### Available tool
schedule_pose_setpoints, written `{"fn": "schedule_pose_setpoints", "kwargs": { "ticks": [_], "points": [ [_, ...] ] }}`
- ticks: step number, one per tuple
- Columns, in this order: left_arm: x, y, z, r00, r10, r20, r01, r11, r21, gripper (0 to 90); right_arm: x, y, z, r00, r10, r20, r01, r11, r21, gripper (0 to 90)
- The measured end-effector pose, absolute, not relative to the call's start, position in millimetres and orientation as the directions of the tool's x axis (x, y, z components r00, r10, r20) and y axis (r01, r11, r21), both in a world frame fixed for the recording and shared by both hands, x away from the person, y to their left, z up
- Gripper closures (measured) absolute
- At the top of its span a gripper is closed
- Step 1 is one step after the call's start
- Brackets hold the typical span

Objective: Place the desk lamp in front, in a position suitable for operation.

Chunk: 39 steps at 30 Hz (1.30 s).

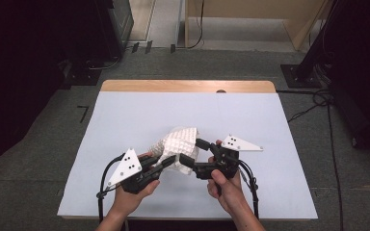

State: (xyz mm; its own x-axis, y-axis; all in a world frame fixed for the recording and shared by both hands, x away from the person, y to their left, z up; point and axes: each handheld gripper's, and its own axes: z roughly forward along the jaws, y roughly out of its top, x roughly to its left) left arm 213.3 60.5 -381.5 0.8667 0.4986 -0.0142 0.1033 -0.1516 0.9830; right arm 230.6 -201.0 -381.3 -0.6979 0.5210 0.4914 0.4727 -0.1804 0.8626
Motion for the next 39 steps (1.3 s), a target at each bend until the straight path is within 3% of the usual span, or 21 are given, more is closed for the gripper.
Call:
{"fn": "schedule_pose_setpoints", "kwargs": {
  "ticks": [7, 9, 11, 12, 13, 14, 16, 19, 30, 33, 34, 39],
  "points": [
    [213, 53, -388, 0.878, 0.479, -0.014, 0.105, -0.165, 0.981, 83.0, 232, -210, -383, -0.685, 0.515, 0.516, 0.455, -0.251, 0.855, 67.3],
    [214, 50, -390, 0.878, 0.478, -0.020, 0.114, -0.169, 0.979, 81.6, 231, -210, -382, -0.686, 0.525, 0.504, 0.443, -0.248, 0.862, 71.5],
    [215, 49, -391, 0.878, 0.477, -0.036, 0.128, -0.162, 0.978, 74.5, 228, -210, -380, -0.690, 0.559, 0.461, 0.411, -0.222, 0.884, 79.3],
    [215, 48, -391, 0.874, 0.484, -0.043, 0.136, -0.158, 0.978, 66.9, 226, -209, -379, -0.686, 0.586, 0.432, 0.389, -0.207, 0.898, 82.6],
    [215, 48, -391, 0.865, 0.500, -0.049, 0.144, -0.154, 0.978, 49.4, 224, -210, -377, -0.669, 0.631, 0.394, 0.354, -0.195, 0.915, 84.1],
    [216, 48, -391, 0.858, 0.511, -0.054, 0.151, -0.151, 0.977, 49.4, 224, -210, -377, -0.669, 0.631, 0.394, 0.354, -0.195, 0.915, 84.1],
    [218, 52, -389, 0.845, 0.530, -0.073, 0.169, -0.134, 0.976, 30.6, 223, -219, -373, -0.617, 0.712, 0.335, 0.301, -0.180, 0.936, 84.2],
    [224, 64, -387, 0.820, 0.561, -0.110, 0.198, -0.098, 0.975, 25.1, 224, -230, -371, -0.581, 0.747, 0.324, 0.283, -0.187, 0.940, 84.0],
    [248, 104, -395, 0.719, 0.664, -0.206, 0.282, -0.007, 0.960, 17.7, 230, -287, -373, -0.367, 0.897, 0.247, 0.215, -0.176, 0.960, 82.2],
    [253, 108, -401, 0.696, 0.682, -0.223, 0.307, -0.001, 0.952, 14.9, 236, -298, -384, -0.330, 0.910, 0.251, 0.249, -0.172, 0.953, 78.1],
    [255, 109, -405, 0.686, 0.691, -0.229, 0.317, 0.000, 0.948, 14.3, 238, -300, -388, -0.325, 0.913, 0.248, 0.264, -0.164, 0.950, 75.2],
    [261, 109, -417, 0.673, 0.704, -0.226, 0.347, -0.031, 0.937, 10.4, 249, -308, -415, -0.228, 0.949, 0.216, 0.357, -0.125, 0.926, 34.3]
  ]
}}
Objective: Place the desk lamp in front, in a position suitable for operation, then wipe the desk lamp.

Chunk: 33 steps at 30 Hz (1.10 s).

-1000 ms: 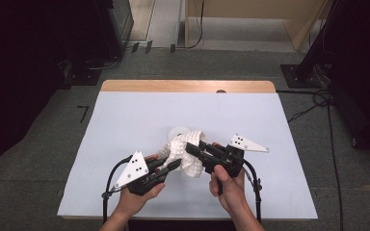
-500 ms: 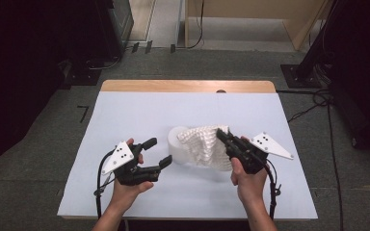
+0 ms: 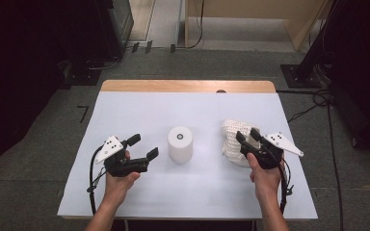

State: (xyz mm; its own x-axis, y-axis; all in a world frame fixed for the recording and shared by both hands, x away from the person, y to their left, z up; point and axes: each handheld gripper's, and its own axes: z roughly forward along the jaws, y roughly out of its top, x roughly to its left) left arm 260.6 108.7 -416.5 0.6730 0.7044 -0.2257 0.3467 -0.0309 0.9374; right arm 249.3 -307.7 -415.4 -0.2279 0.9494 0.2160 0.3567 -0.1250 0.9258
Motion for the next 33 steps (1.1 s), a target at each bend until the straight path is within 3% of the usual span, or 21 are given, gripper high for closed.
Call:
{"fn": "schedule_pose_setpoints", "kwargs": {
  "ticks": [4, 12, 16, 20, 33],
  "points": [
    [263, 111, -425, 0.651, 0.716, -0.250, 0.366, -0.008, 0.931, 9.4, 250, -313, -420, -0.174, 0.976, 0.132, 0.380, -0.057, 0.923, 19.5],
    [271, 103, -438, 0.660, 0.705, -0.259, 0.411, -0.050, 0.910, 9.4, 252, -325, -433, -0.110, 0.987, 0.120, 0.394, -0.067, 0.917, 17.4],
    [270, 91, -442, 0.676, 0.702, -0.223, 0.400, -0.096, 0.911, 8.4, 253, -324, -437, -0.108, 0.988, 0.115, 0.399, -0.063, 0.915, 17.4],
    [273, 79, -448, 0.681, 0.701, -0.214, 0.411, -0.123, 0.903, 1.3, 254, -323, -439, -0.107, 0.989, 0.104, 0.406, -0.052, 0.912, 16.2],
    [281, 33, -466, 0.637, 0.762, -0.111, 0.402, -0.206, 0.892, 1.2, 257, -332, -443, -0.095, 0.988, 0.125, 0.412, -0.075, 0.908, 14.8]
  ]
}}
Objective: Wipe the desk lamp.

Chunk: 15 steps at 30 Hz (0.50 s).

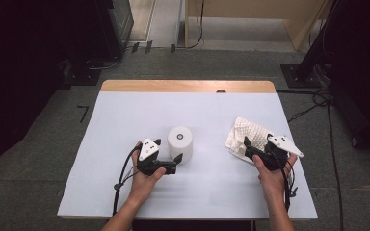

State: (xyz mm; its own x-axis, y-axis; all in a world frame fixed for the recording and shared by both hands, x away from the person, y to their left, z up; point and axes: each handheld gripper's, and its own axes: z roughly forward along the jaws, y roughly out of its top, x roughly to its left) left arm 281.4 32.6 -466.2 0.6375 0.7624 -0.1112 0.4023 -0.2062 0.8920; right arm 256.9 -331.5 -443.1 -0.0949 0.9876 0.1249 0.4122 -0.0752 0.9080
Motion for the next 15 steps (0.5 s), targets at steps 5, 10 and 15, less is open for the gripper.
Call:
{"fn": "schedule_pose_setpoints", "kwargs": {
  "ticks": [5, 10, 15],
  "points": [
    [283, 19, -473, 0.618, 0.784, -0.057, 0.388, -0.241, 0.890, 1.3, 259, -330, -446, -0.106, 0.987, 0.124, 0.421, -0.069, 0.904, 14.8],
    [285, 5, -479, 0.598, 0.801, 0.007, 0.383, -0.294, 0.876, 1.3, 262, -329, -451, -0.112, 0.985, 0.133, 0.432, -0.072, 0.899, 14.8],
    [288, -1, -485, 0.582, 0.813, 0.017, 0.407, -0.310, 0.860, 1.3, 263, -326, -452, -0.120, 0.984, 0.131, 0.437, -0.066, 0.897, 14.8]
  ]
}}
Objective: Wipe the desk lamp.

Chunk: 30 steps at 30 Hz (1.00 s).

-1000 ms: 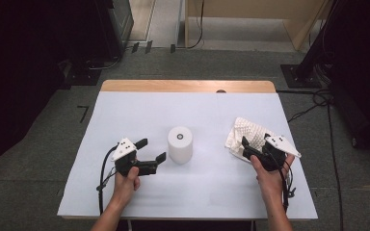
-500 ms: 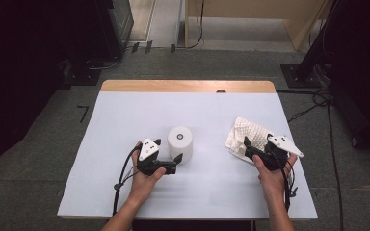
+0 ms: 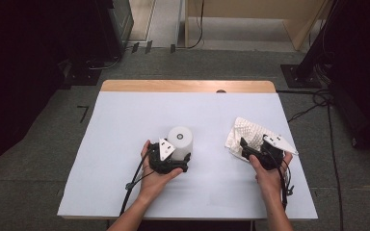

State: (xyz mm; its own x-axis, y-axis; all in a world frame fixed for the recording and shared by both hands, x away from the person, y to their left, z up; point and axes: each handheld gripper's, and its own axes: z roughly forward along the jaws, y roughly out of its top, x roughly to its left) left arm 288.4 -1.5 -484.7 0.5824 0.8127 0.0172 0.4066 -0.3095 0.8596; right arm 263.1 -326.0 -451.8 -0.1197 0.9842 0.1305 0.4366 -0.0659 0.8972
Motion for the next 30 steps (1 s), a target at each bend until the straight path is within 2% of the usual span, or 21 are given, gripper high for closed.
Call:
{"fn": "schedule_pose_setpoints", "kwargs": {
  "ticks": [4, 6, 11, 16, 22, 25, 30],
  "points": [
    [291, -5, -486, 0.579, 0.815, 0.013, 0.418, -0.310, 0.854, 1.8, 265, -325, -453, -0.125, 0.984, 0.127, 0.439, -0.060, 0.897, 14.8],
    [292, -7, -484, 0.587, 0.810, 0.025, 0.407, -0.321, 0.855, 6.2, 266, -325, -455, -0.125, 0.984, 0.125, 0.440, -0.058, 0.896, 15.0],
    [298, -6, -482, 0.591, 0.806, 0.037, 0.403, -0.335, 0.851, 8.2, 266, -329, -458, -0.109, 0.988, 0.107, 0.427, -0.051, 0.903, 23.0],
    [298, 8, -478, 0.595, 0.803, 0.048, 0.395, -0.344, 0.852, 8.3, 268, -332, -461, -0.114, 0.988, 0.102, 0.430, -0.044, 0.902, 27.0],
    [281, 44, -466, 0.610, 0.790, 0.065, 0.388, -0.370, 0.844, 8.3, 273, -329, -466, -0.127, 0.989, 0.070, 0.433, -0.008, 0.901, 33.1],
    [272, 66, -464, 0.626, 0.777, 0.059, 0.410, -0.393, 0.823, 8.3, 278, -327, -468, -0.152, 0.982, 0.111, 0.467, -0.028, 0.884, 28.9],
    [259, 86, -462, 0.655, 0.753, 0.061, 0.410, -0.421, 0.809, 8.3, 292, -318, -473, -0.113, 0.987, 0.113, 0.522, -0.038, 0.852, 16.0]
  ]
}}
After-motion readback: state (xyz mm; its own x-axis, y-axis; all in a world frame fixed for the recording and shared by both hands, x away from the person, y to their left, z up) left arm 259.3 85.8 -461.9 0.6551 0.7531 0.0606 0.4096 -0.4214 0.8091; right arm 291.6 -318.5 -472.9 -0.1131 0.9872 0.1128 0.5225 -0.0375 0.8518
